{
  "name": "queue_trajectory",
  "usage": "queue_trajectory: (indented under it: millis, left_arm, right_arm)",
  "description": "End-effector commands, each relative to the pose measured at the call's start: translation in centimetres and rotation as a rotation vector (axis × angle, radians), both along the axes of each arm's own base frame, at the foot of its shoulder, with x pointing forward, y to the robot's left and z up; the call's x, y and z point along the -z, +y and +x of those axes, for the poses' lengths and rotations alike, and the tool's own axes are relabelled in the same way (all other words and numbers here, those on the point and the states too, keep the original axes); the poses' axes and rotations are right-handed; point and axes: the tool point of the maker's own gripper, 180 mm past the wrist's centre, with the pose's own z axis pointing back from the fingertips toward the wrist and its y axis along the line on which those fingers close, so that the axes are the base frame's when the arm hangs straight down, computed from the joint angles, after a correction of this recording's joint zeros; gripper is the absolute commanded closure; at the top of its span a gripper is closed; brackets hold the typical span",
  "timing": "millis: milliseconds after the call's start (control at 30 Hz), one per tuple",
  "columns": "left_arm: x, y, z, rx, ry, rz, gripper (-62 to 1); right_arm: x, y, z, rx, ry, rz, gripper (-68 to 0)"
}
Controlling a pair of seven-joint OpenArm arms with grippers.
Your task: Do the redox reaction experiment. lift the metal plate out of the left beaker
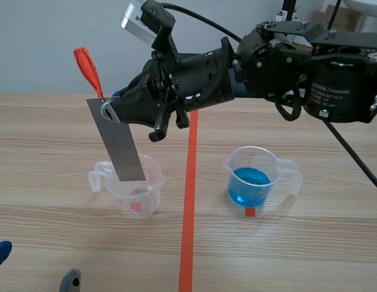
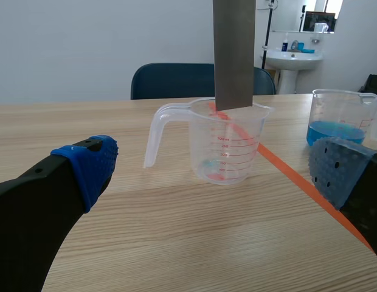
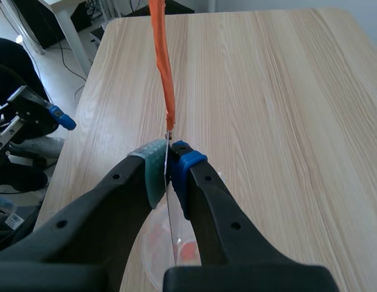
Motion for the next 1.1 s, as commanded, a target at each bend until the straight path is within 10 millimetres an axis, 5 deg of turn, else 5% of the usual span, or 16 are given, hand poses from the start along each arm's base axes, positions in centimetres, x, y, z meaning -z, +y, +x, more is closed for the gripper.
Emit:
queue_trajectory:
  millis: [0,600,1067]
  left_arm:
    - [-0.5,0.5,0.1,-0.005,-0.023,0.002,-62.3]
    - [-0.5,0.5,0.1,-0.005,-0.024,0.002,-62.3]
    - [-0.5,0.5,0.1,-0.005,-0.024,0.002,-62.3]
  right_arm:
    - [-2.7,-0.2,1.0,0.001,-0.052,0.049,-0.6]
    - [-5.4,0.8,-0.4,-0.062,-0.165,0.072,-0.6]
    - [-5.5,0.4,-0.2,-0.049,-0.149,0.080,-0.6]
